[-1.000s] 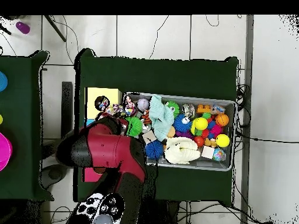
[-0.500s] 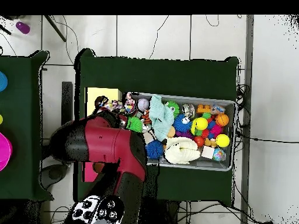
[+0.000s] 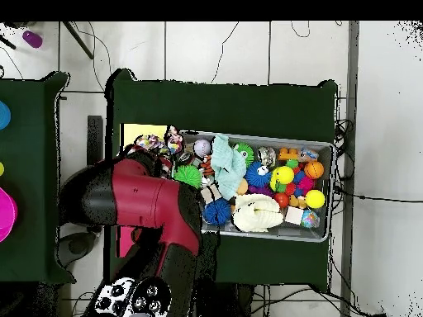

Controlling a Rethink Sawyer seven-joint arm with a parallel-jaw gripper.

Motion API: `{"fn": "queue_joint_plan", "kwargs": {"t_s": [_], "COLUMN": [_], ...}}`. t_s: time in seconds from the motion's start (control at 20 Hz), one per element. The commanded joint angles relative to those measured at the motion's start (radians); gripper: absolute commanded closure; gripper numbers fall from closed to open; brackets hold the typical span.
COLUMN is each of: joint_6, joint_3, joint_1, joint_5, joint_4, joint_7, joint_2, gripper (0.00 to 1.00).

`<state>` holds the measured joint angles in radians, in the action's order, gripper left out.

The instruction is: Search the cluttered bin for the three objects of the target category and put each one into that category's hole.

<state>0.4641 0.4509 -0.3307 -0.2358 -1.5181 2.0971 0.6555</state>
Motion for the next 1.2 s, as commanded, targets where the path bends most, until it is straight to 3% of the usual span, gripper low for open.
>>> {"fn": "queue_joint_plan", "kwargs": {"t_s": [0.05, 0.55, 1.2], "joint_6": [0.094, 0.05, -0.159], "joint_3": [-0.027, -0.036, -0.118], "joint_1": [-0.02, -0.037, -0.018], "joint_5": [-0.071, -0.13, -0.234], "joint_4": [-0.018, -0.052, -0.144], "joint_7": [0.288, 0.291, 0.306], "joint_2": [-0.035, -0.047, -0.125], "gripper": [1.0, 1.0, 1.0]}}
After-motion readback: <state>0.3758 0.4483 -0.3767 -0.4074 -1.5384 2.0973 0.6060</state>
